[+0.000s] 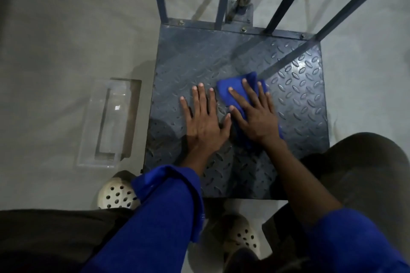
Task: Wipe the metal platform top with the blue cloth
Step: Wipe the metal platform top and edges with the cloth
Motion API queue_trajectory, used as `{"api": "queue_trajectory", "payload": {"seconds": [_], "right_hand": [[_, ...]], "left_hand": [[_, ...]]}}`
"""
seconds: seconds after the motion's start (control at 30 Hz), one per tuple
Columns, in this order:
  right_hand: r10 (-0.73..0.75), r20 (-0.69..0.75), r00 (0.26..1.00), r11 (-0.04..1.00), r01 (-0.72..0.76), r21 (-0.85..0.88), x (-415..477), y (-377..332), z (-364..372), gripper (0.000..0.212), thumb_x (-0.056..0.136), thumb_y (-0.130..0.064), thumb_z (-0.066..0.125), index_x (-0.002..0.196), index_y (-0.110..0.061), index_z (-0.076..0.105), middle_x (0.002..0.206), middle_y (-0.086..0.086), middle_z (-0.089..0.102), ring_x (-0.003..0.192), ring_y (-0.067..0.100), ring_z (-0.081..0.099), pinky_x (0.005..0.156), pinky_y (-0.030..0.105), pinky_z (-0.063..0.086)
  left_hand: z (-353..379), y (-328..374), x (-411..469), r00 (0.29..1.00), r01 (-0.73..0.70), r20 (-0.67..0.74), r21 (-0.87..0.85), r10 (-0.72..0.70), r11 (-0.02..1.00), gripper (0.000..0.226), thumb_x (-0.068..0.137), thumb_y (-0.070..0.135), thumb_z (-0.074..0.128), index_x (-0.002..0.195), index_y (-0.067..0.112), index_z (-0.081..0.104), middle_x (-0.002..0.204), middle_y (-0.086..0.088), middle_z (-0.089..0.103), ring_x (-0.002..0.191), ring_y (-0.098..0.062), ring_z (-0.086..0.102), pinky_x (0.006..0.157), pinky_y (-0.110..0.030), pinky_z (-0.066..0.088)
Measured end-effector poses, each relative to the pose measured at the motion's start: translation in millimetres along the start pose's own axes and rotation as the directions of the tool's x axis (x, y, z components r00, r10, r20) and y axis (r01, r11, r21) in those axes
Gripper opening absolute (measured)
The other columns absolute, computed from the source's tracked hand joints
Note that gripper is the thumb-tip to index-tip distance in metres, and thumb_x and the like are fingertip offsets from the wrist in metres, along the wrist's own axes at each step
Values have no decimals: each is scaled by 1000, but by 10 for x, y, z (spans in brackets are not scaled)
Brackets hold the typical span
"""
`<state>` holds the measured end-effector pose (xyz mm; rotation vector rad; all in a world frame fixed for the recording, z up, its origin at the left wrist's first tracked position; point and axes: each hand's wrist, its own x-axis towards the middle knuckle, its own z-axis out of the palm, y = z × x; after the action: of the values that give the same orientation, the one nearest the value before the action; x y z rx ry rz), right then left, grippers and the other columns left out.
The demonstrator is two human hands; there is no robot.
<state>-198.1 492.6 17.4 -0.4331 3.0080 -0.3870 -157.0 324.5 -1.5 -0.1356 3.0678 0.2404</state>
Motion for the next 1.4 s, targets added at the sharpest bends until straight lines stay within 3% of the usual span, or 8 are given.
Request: {"api": "queue_trajectory", "payload": {"seconds": [0.13,0.37,0.47,0.63,0.83,1.07,1.27,1.4], "right_hand": [[144,-37,989,990,-144,-9,-84,415,-124,59,108,-66,35,164,-54,22,178,-13,9,166,27,4,132,53,12],[381,-52,923,924,-379,44,929,962,-378,62,104,-74,22,163,-56,17,179,-10,5,165,33,1,131,59,6],[302,-101,948,952,-305,-23,1220,687,-270,65,104,-73,22,165,-50,22,179,-6,9,165,37,1,131,59,8],[-76,-60,995,997,75,-22,732,208,-103,58,106,-66,38,162,-51,32,177,-11,19,165,28,11,131,54,17],[407,-103,908,913,-402,64,283,787,-240,60,105,-72,30,162,-55,27,178,-11,15,165,31,9,132,54,10],[438,-82,895,899,-434,61,783,1069,-375,63,104,-74,26,164,-55,19,179,-8,10,165,32,4,131,57,10],[695,-171,698,718,-685,120,-679,283,84,64,106,-68,26,167,-47,20,179,-4,8,165,31,-2,133,49,-3],[860,-128,495,510,-843,168,-571,618,-57,65,105,-70,28,166,-50,18,179,-7,4,165,34,-4,132,52,-1]], "left_hand": [[-13,103,46,1000,3,10,5,-3,1000,86,106,69,14,173,15,3,178,-22,-11,166,-40,-10,124,-77,1],[-7,168,45,1000,9,-20,-15,-9,1000,82,106,69,16,173,24,5,178,-24,-11,166,-42,-9,120,-81,3],[-20,181,51,1000,11,-16,-8,-12,1000,83,105,69,16,173,24,5,178,-23,-11,166,-41,-10,120,-81,3],[1,180,61,1000,11,-3,-8,-11,1000,84,104,68,20,173,22,5,178,-23,-13,165,-43,-11,120,-82,3],[17,200,70,1000,9,-21,-4,-9,1000,84,105,68,19,173,21,5,177,-26,-11,165,-45,-10,119,-83,4],[25,199,62,998,-8,-55,-69,4,998,83,106,66,27,173,18,15,177,-27,-3,165,-45,-4,119,-83,5],[0,211,69,1000,-3,1,-32,3,999,84,106,67,18,173,18,6,177,-27,-7,164,-48,-6,117,-85,7],[18,348,37,996,-85,12,-21,85,996,79,109,63,16,173,20,4,179,-22,-2,165,-46,-3,113,-89,8]]}}
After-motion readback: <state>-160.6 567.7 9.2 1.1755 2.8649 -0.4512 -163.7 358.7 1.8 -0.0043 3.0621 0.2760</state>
